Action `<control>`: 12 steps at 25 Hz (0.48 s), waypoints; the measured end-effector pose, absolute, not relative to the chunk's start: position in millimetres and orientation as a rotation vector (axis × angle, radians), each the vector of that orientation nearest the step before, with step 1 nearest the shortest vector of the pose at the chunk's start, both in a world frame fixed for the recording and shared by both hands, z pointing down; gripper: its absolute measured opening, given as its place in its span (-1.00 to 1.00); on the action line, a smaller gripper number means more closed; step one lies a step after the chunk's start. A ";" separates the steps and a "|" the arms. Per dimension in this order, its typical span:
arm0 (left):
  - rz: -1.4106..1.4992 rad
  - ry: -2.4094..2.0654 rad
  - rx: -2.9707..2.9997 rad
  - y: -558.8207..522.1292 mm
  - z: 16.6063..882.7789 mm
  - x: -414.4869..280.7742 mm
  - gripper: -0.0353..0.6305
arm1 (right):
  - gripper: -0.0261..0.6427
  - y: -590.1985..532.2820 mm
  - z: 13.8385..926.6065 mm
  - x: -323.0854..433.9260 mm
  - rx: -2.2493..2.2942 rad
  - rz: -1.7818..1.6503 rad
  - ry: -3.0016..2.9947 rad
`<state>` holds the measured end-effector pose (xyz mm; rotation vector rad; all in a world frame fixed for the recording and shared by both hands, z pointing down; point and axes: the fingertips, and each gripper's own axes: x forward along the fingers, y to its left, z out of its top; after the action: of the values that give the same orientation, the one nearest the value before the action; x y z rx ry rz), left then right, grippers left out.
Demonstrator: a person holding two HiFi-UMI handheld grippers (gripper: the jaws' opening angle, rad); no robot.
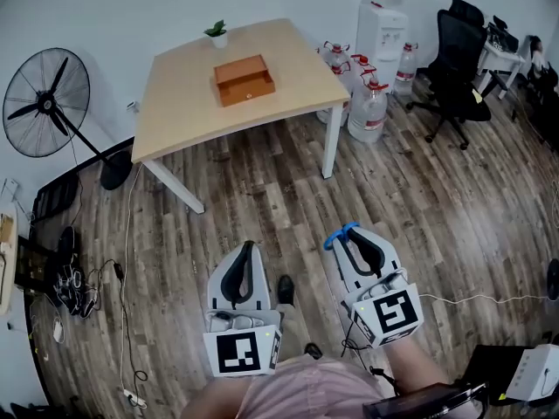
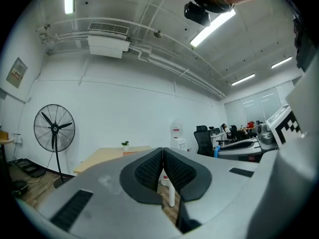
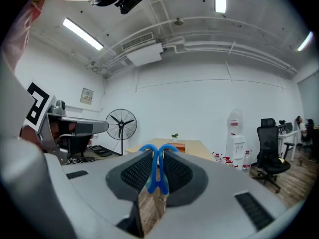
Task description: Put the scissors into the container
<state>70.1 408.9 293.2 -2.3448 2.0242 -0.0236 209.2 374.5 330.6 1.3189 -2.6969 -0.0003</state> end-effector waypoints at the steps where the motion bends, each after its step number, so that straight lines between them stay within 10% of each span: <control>1: -0.030 2.033 -2.349 396.1 298.0 63.5 -0.86 | -0.70 361.2 334.3 204.4 1.320 0.006 -2.691; 12: -0.015 2.038 -2.409 233.6 298.4 -5.2 -0.86 | -0.70 202.7 332.7 134.3 1.344 0.012 -2.666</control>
<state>-5.2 233.6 298.4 -2.4092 2.0381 -0.0151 134.3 202.7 332.7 1.3443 -2.6664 0.0116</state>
